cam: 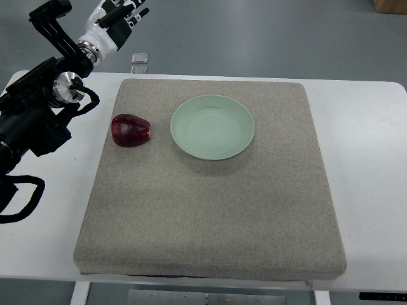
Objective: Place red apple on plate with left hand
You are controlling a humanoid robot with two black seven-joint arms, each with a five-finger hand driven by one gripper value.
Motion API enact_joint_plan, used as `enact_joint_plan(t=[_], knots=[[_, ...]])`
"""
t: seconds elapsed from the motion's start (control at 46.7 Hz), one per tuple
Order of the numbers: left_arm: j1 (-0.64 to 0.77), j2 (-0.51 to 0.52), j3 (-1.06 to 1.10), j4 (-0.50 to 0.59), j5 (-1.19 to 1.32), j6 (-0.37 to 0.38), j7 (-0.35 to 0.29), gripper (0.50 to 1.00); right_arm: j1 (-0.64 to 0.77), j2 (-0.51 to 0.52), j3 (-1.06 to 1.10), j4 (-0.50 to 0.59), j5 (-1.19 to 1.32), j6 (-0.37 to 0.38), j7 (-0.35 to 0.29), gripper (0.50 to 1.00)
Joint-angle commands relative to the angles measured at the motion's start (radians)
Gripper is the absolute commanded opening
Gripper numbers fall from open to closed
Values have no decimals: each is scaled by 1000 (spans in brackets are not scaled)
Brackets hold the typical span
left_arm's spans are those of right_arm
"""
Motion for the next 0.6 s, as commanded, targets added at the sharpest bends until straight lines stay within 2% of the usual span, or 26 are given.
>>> enact_joint_plan(t=[0.0,0.193,0.578], knots=[[3,0,0,0,0,0,0,992,0,0,0,0,0,0,0,930],[2,-1,-1,5,-3,3,-26,992,0,0,0,0,0,0,0,932],[0,-9,-3,3,-3,6,-27,992,0,0,0,0,0,0,0,932]])
